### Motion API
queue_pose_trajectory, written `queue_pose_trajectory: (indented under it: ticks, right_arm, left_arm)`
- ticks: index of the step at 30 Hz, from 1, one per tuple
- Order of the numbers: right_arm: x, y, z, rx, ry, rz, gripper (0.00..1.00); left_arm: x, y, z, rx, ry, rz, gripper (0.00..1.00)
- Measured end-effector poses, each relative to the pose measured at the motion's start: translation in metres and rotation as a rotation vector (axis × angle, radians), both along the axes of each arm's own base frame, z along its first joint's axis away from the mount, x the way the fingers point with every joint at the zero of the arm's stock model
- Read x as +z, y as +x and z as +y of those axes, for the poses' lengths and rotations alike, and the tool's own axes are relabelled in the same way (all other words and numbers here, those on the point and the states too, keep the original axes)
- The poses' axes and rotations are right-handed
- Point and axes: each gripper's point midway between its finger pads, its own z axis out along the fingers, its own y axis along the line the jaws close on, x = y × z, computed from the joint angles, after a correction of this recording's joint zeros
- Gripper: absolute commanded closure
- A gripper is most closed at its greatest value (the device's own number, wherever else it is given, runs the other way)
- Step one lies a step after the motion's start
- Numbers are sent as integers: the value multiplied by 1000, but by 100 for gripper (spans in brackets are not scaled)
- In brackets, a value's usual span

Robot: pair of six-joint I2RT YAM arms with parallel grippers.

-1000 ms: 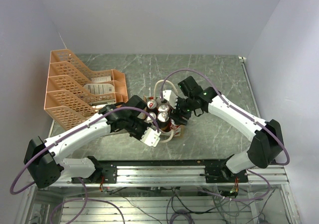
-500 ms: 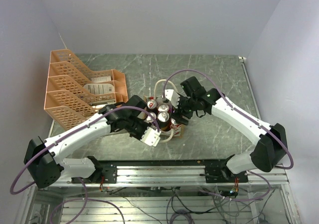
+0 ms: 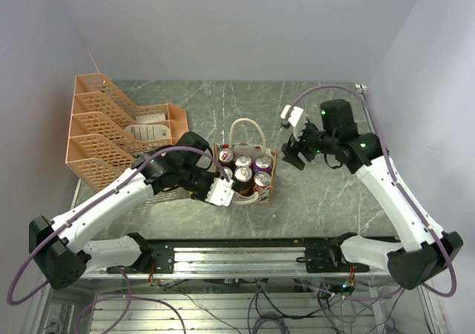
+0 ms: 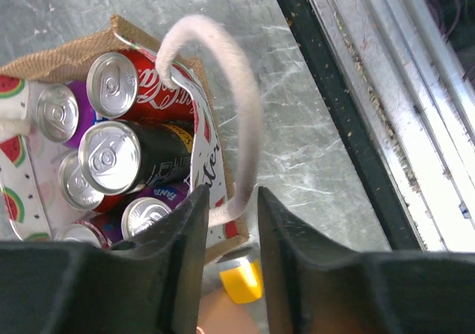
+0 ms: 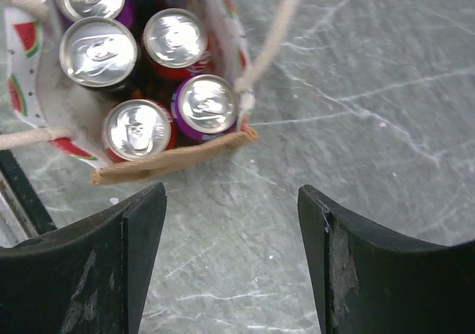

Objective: Place the beverage into the canvas bag

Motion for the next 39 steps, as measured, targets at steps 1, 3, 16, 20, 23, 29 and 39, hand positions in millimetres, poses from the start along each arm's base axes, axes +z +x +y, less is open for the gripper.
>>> queue_pose_trajectory:
  ticks: [1, 3, 16, 20, 23, 29, 39]
  right_arm:
    - [5, 2, -7, -25, 15, -11, 27]
    - [13, 7, -21, -81, 40, -34, 25]
    - [2, 53, -128, -614, 49, -68, 1]
    - [-3, 71, -160, -778, 30, -80, 0]
    - [-8, 82, -174, -874, 21, -86, 0]
    - [-18, 93, -193, -1012, 31, -140, 0]
    - [9, 83, -205, -1102, 102, -253, 0]
  left_arm:
    - [2, 1, 1, 8, -7, 3, 39]
    - [7, 1, 2, 30, -20, 16, 24]
    - [61, 58, 31, 479, -180, 0, 1]
    - [88, 100, 58, 765, -275, -61, 1]
    - [103, 135, 88, 1004, -336, -125, 1]
    - [105, 181, 163, 1425, -397, -192, 1]
    - [122, 182, 224, 1684, -561, -312, 1]
